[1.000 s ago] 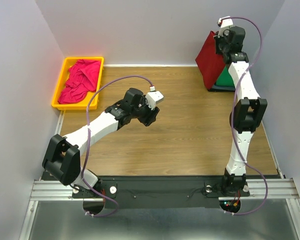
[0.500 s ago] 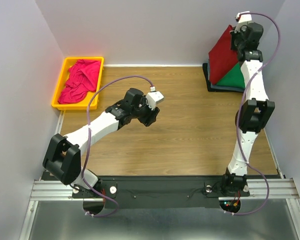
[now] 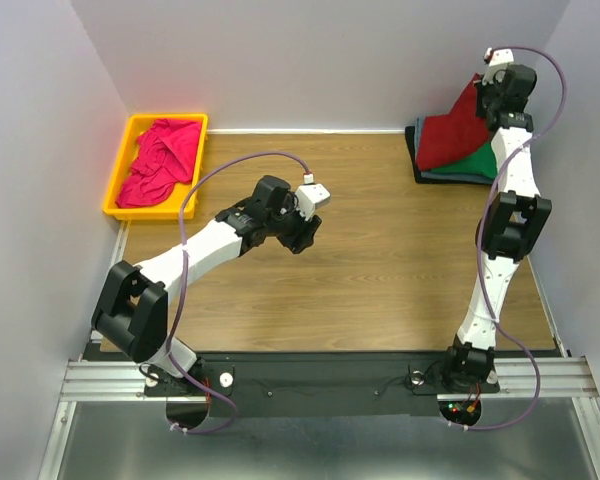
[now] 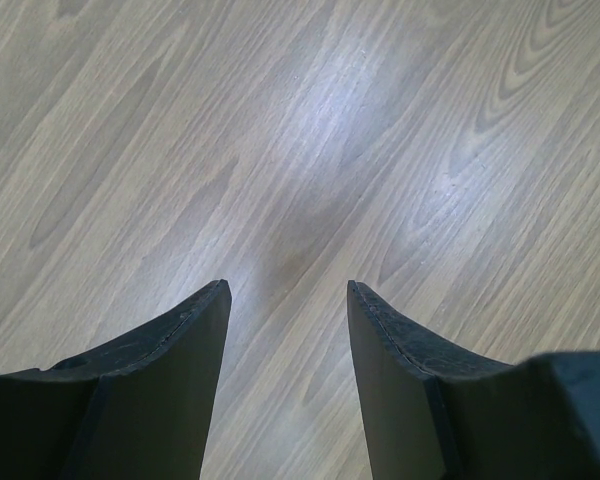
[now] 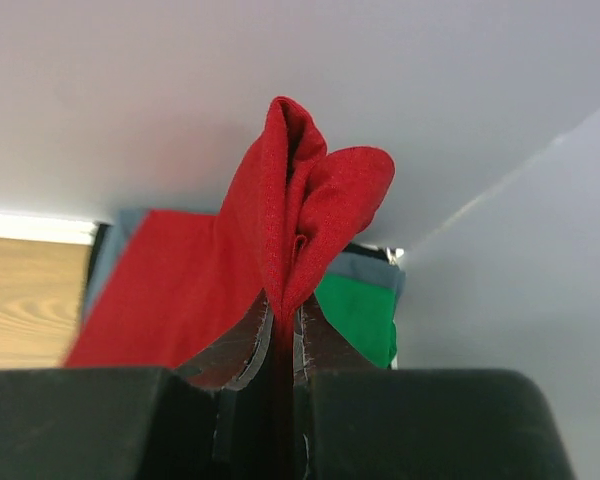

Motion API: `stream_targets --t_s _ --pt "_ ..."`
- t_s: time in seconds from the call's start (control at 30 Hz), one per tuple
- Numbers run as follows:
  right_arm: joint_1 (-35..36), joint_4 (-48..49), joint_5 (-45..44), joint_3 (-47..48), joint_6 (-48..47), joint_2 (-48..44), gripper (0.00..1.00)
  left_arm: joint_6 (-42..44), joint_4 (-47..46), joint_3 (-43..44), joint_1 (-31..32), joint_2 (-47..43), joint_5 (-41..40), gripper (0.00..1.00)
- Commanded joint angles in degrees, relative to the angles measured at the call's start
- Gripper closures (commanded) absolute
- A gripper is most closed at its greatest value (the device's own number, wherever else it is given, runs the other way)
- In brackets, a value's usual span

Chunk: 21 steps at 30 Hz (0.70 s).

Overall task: Fold and stack the t-shirts
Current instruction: Neatly place the folded tshirt to the corner

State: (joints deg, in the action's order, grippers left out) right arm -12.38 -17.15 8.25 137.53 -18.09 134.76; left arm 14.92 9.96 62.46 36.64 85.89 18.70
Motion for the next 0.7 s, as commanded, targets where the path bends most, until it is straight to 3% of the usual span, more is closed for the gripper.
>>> stream_targets --t_s 0.0,0.5,0.67 --pt "-1.9 5.1 1.2 3.0 -3.0 2.1 0.99 0.5 0.7 2.9 0.1 -0.3 1.0 0.38" --pt "-5.7 10.6 0.9 3.3 -7.9 9.8 0.99 0.5 1.6 2.7 0.1 0.9 0.4 0.38" --pt "-5.9 12.0 -2.0 1.9 -10.4 10.7 0.87 0.8 2.4 3.0 0.1 1.1 0.0 0.38"
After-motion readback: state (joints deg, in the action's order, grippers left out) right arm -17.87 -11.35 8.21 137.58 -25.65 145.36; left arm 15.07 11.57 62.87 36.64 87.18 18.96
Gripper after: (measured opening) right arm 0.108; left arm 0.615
